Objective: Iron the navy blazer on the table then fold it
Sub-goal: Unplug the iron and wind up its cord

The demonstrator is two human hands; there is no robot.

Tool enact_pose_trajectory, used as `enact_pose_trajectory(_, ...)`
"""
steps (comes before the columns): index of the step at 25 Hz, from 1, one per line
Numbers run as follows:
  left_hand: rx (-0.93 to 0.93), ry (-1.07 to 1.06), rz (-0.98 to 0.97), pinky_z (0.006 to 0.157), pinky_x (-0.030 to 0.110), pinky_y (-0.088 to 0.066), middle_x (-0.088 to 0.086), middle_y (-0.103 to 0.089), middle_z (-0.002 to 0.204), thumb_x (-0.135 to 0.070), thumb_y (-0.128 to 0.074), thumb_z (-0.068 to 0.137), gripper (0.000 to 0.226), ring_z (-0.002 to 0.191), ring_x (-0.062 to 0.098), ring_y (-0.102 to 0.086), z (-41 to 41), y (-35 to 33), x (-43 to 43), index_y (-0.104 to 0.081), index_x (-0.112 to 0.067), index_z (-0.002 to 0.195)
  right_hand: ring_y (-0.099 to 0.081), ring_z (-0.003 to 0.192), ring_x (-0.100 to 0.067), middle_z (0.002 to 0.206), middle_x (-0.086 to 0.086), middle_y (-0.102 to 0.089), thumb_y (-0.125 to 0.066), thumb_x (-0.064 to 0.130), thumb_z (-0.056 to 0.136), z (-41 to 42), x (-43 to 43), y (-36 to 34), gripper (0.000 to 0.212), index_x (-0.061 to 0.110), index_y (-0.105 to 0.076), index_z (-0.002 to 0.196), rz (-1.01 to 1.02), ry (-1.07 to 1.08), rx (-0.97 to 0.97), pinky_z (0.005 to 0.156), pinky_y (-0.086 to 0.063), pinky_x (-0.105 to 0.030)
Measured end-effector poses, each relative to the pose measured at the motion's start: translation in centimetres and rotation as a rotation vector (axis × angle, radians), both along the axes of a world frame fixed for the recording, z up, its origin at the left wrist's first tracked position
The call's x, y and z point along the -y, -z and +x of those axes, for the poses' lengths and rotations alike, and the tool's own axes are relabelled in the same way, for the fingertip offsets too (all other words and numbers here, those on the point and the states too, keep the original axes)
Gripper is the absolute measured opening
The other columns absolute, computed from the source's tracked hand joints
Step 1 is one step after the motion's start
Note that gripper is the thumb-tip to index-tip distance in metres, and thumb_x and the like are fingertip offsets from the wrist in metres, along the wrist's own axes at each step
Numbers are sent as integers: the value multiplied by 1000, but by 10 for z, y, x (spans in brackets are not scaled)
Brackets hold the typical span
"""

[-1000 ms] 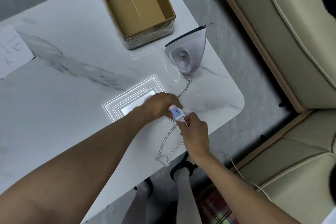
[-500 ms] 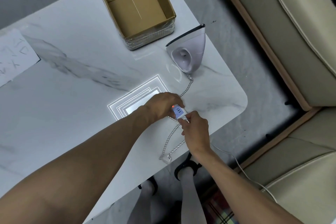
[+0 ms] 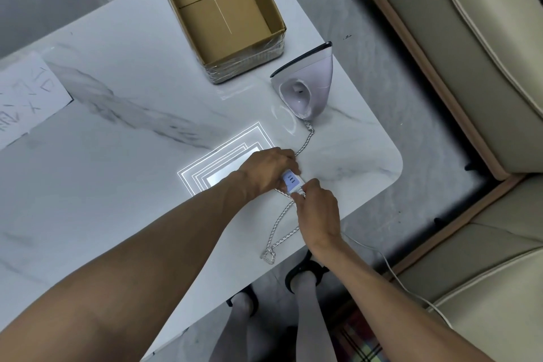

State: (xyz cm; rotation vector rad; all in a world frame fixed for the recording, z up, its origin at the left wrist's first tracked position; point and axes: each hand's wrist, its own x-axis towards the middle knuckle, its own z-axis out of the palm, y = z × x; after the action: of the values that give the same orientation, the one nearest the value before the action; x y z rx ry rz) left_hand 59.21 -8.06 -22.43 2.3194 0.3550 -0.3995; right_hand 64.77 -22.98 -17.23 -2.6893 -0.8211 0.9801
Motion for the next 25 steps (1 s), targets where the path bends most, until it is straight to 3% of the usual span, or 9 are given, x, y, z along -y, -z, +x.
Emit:
enact_pose_trajectory(3,5,-25,-1,78,39,-52,-1,-62,111,-19,-78,78,33,102,25,-59,-1,-1,1,-72,-22,110,-62,95,-35,102,-17,-65,-59,24,96,8,-4,2,24,4,-56,107,48,90,-69,76,-46,-36)
enact_pose_trajectory(9,-3,-22,11,75,34,-51,-3,-62,111,-17,-75,80,33,102,23,-58,-1,-5,0,-72,-26,111,-60,102,-29,110,-14,-66,-55,25,98,-1,-7,-1,24,5,-53,111,-34,-54,42,75,-38,-30)
enact_pose_trajectory(12,-31,-22,-1,81,36,-50,-1,-62,117,-19,-77,80,36,108,24,-56,-1,-7,-1,-71,-24,115,-64,92,-31,99,-14,-68,-60,23,95,5,0,1,21,6,-57,106,79,105,-49,71,-45,-30)
enact_pose_trajectory(14,-41,-18,-4,84,36,-49,0,-61,123,-21,-78,81,38,112,23,-54,-2,-9,-3,-71,-23,118,-67,77,-31,87,-13,-67,-60,27,94,-1,7,0,17,12,-55,100,168,274,-150,68,-53,-38)
enact_pose_trajectory(16,-30,-29,-4,82,37,-50,-1,-61,121,-24,-78,80,37,110,23,-55,-2,-9,-3,-71,-25,117,-66,74,-29,86,-12,-66,-56,41,94,-2,5,4,29,14,-51,99,117,356,-185,67,-53,-39)
enact_pose_trajectory(19,-24,-38,-3,79,38,-51,-3,-63,114,-28,-80,79,35,105,23,-57,-1,-6,-2,-72,-26,113,-65,68,-25,83,-5,-69,-49,63,87,18,-7,4,58,7,-62,93,-90,401,-246,66,-50,-31)
enact_pose_trajectory(21,-19,-33,1,79,37,-52,-2,-63,115,-28,-80,79,36,105,23,-57,-1,-4,-3,-72,-26,114,-58,48,-16,71,0,-69,-52,50,92,27,-10,2,45,8,-66,86,-98,429,-410,52,-44,-25)
enact_pose_trajectory(23,-20,-39,-7,79,35,-50,-3,-63,115,-27,-80,79,37,106,23,-56,-2,-4,-3,-71,-27,115,-53,45,-15,68,0,-66,-55,42,93,25,-11,2,36,8,-66,84,-78,474,-482,47,-40,-23)
enact_pose_trajectory(25,-23,-48,-18,80,36,-50,-4,-63,115,-29,-80,79,37,107,23,-56,-2,-5,-3,-72,-28,115,-57,54,-19,71,-3,-67,-57,57,84,18,-12,8,49,8,-65,79,-51,499,-443,54,-47,-30)
